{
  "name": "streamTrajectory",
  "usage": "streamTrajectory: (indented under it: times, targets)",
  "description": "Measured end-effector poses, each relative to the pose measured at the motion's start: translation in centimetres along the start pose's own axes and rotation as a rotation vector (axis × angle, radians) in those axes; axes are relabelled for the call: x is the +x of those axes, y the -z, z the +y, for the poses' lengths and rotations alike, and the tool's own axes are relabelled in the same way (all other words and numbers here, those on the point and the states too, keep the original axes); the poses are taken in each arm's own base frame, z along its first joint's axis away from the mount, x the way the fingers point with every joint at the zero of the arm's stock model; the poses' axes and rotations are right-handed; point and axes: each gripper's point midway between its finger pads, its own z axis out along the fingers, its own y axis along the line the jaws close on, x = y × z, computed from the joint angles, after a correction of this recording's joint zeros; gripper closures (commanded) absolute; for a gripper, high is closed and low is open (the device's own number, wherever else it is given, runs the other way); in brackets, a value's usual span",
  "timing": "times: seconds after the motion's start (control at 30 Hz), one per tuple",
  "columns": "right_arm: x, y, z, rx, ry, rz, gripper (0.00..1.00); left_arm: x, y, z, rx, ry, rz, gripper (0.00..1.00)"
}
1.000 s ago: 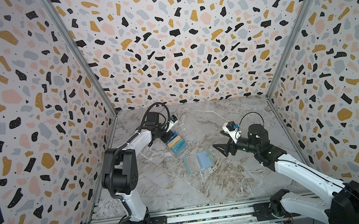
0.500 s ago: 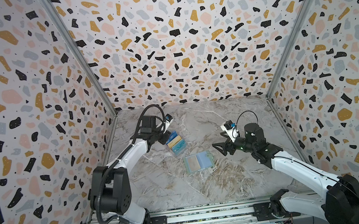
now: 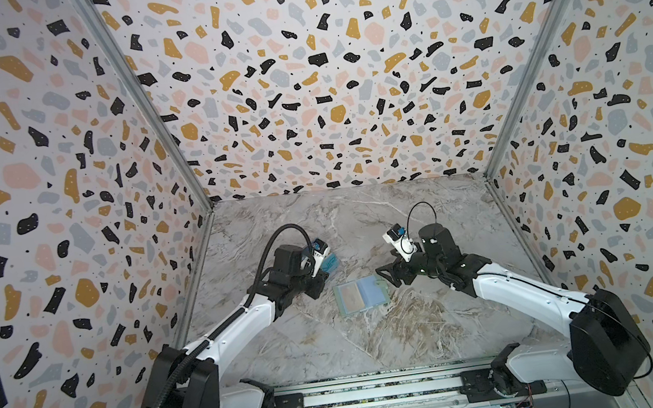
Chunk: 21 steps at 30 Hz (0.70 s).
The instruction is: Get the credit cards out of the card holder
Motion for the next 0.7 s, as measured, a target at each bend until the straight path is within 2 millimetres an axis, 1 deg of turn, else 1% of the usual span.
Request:
streamTrajectory:
  times: [0.07,0.17,0.27,0.33,0.47,0.53,0.7]
  targets:
    - [0.8,-0.8,0.2,-0.002,-0.005,0.037,0.19,0.9,-0.5,-1.3,0.025,0.012,0.015,0.78]
    - [1.9,-1.9,0.5,-0.009,-0.016,0.081,0.22,1.7,-1.1,-2.7,0.050,0.028,0.028,0.85]
    - [3.1,-2.7,0.5,-0.008,-0.035,0.122,0.25,1.7,-1.7,-3.5,0.068,0.042,0.033,0.88]
    - [3.7,-3.3,0.7,-0.011,-0.043,0.150,0.27,1.6,-2.0,-3.8,0.075,0.058,0.030,0.91]
    - [4.1,-4.2,0.9,-0.012,-0.058,0.178,0.27,1.8,-2.3,-4.2,0.081,0.109,0.014,0.97]
    - [4.3,-4.3,1.1,-0.013,-0.062,0.184,0.28,2.3,-2.5,-4.4,0.083,0.145,0.004,0.99]
    - [4.7,-4.9,1.5,-0.001,-0.063,0.194,0.29,4.7,-3.0,-5.4,0.095,0.210,0.015,1.00]
